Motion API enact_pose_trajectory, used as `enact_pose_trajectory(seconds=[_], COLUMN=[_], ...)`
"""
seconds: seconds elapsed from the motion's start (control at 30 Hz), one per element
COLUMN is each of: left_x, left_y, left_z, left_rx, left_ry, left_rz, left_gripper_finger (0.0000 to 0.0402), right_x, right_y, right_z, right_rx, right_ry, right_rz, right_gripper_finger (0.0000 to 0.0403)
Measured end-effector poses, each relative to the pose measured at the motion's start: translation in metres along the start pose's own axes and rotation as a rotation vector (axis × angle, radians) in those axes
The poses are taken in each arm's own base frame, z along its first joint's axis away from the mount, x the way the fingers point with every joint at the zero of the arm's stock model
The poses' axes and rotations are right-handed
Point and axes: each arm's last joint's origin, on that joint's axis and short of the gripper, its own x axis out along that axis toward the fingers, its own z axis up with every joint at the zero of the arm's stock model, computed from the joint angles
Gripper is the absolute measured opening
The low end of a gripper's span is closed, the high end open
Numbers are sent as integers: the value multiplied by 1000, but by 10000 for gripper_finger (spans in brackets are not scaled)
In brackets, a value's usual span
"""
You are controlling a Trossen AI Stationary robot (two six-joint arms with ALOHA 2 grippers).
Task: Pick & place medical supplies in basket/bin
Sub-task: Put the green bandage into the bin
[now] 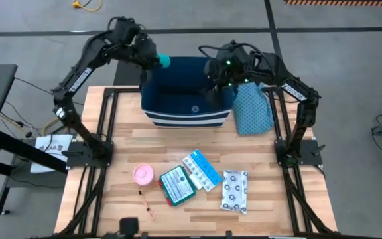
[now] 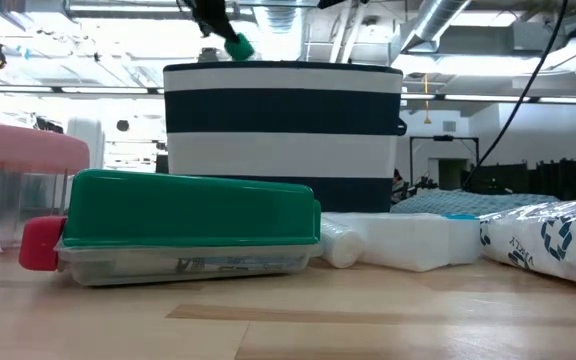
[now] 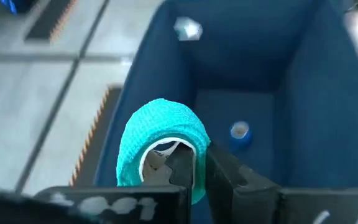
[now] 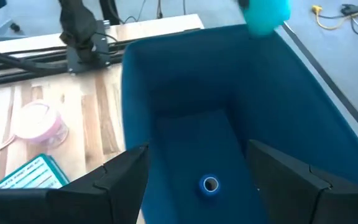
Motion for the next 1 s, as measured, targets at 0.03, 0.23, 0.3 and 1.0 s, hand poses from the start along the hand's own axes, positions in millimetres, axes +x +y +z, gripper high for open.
enact_pose_trajectory(seconds=[0.03, 0.23, 0.3, 1.0], left_x=[12, 65, 87, 171], left_y=[4, 16, 19, 29], left_z=[-3, -16, -22, -52], left_rx=[-13, -82, -96, -160], left_ry=[32, 186, 243, 453], left_rz=[-16, -80, -99, -130], left_gripper_finger=[7, 7, 7, 7], right_x=[0, 0, 0, 0], right_y=[-2, -9, -11, -9], right_z=[0, -1, -2, -3], right_rx=[9, 21, 13, -1], right_ry=[1, 6, 11, 23], right_rz=[-4, -20, -23, -15], right_gripper_finger=[260, 260, 260, 260])
